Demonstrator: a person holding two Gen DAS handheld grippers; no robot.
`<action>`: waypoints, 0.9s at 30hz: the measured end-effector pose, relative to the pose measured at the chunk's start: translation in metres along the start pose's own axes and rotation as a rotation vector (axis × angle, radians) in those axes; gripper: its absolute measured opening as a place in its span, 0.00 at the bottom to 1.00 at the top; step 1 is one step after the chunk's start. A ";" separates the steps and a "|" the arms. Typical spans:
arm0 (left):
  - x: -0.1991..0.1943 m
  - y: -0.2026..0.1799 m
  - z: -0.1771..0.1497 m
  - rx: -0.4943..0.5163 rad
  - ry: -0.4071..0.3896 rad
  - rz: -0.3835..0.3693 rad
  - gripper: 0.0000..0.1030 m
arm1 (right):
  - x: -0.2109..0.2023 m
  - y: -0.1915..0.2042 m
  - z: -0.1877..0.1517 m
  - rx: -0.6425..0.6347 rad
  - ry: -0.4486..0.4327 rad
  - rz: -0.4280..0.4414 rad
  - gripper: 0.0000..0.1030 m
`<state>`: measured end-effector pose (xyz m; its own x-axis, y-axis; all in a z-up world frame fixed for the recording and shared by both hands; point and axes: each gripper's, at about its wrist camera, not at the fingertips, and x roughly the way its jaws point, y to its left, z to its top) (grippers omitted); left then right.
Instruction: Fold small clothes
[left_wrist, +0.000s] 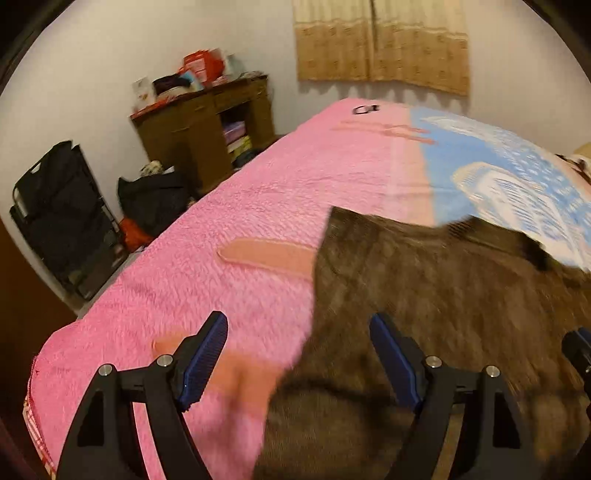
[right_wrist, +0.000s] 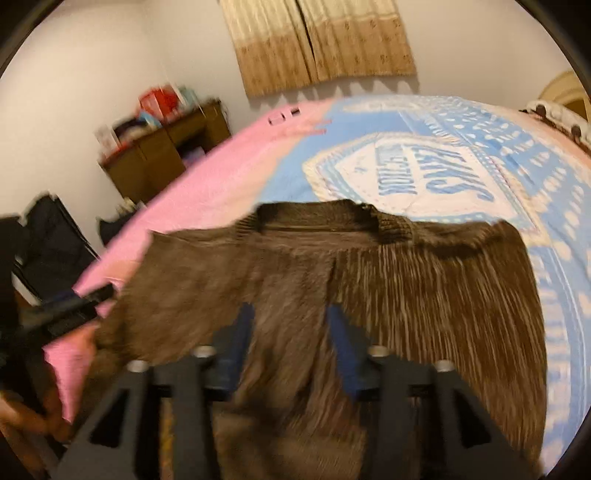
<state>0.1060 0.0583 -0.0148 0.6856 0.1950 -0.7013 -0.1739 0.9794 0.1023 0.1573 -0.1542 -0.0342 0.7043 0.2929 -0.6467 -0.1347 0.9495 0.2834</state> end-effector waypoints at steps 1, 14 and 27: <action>-0.007 -0.002 -0.004 0.009 0.002 -0.020 0.78 | -0.015 0.002 -0.007 0.003 -0.021 -0.003 0.52; -0.110 0.010 -0.071 0.204 -0.084 -0.230 0.78 | -0.202 -0.032 -0.070 0.040 -0.206 -0.122 0.52; -0.138 0.108 -0.160 0.239 0.053 -0.459 0.78 | -0.352 -0.070 -0.140 -0.054 -0.181 -0.160 0.67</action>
<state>-0.1207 0.1288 -0.0200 0.6153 -0.2544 -0.7461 0.3067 0.9492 -0.0707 -0.1793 -0.3077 0.0743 0.8324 0.1185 -0.5413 -0.0455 0.9882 0.1462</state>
